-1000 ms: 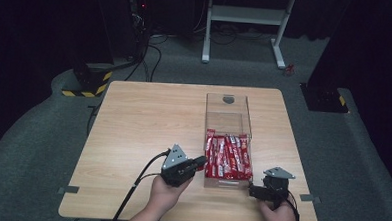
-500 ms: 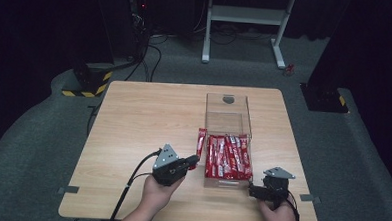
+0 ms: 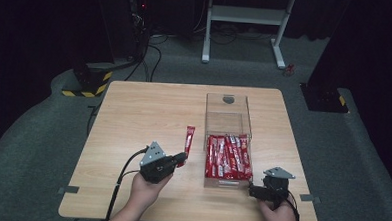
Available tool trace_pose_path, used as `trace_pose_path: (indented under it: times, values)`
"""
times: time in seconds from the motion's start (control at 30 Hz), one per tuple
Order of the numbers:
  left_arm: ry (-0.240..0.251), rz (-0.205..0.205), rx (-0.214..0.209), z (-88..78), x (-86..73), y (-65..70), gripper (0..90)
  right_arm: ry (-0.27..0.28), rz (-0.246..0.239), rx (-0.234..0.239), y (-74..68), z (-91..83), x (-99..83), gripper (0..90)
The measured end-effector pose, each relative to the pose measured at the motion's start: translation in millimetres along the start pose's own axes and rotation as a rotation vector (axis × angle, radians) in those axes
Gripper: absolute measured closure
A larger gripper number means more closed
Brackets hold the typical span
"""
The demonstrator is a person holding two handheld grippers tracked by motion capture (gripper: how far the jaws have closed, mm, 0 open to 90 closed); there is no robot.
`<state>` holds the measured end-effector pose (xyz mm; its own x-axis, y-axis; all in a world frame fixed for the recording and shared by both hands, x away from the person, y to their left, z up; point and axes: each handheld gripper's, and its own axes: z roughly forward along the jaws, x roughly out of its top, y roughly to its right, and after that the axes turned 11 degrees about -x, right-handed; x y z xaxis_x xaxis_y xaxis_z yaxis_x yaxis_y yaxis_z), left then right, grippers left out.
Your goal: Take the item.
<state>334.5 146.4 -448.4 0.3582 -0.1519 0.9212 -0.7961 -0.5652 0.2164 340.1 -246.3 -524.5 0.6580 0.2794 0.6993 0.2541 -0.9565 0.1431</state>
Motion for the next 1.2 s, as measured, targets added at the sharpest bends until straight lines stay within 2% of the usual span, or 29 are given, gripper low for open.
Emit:
trace_pose_path:
  times: [0.17,0.3,0.5,0.8,1.2]
  values:
    - [-0.005,-0.006,0.020,-7.4,-2.0,-9.3,89.6,0.000,0.000,0.001,0.1,0.0,0.0,9.8]
    - [-0.013,0.008,0.035,-11.9,-2.0,-13.2,89.6,0.000,-0.001,0.004,0.2,-0.1,-0.1,9.8]
    - [-0.011,0.001,0.041,-16.5,-2.8,-19.4,89.5,0.001,-0.005,0.003,0.4,-0.1,-0.1,9.9]
    - [-0.001,-0.025,0.053,-25.0,-5.0,-33.1,89.5,0.000,-0.004,0.004,0.3,-0.1,-0.1,9.9]
    - [0.006,-0.046,0.106,-35.2,-11.0,-52.8,89.5,0.000,-0.004,0.003,0.3,-0.1,-0.1,9.8]
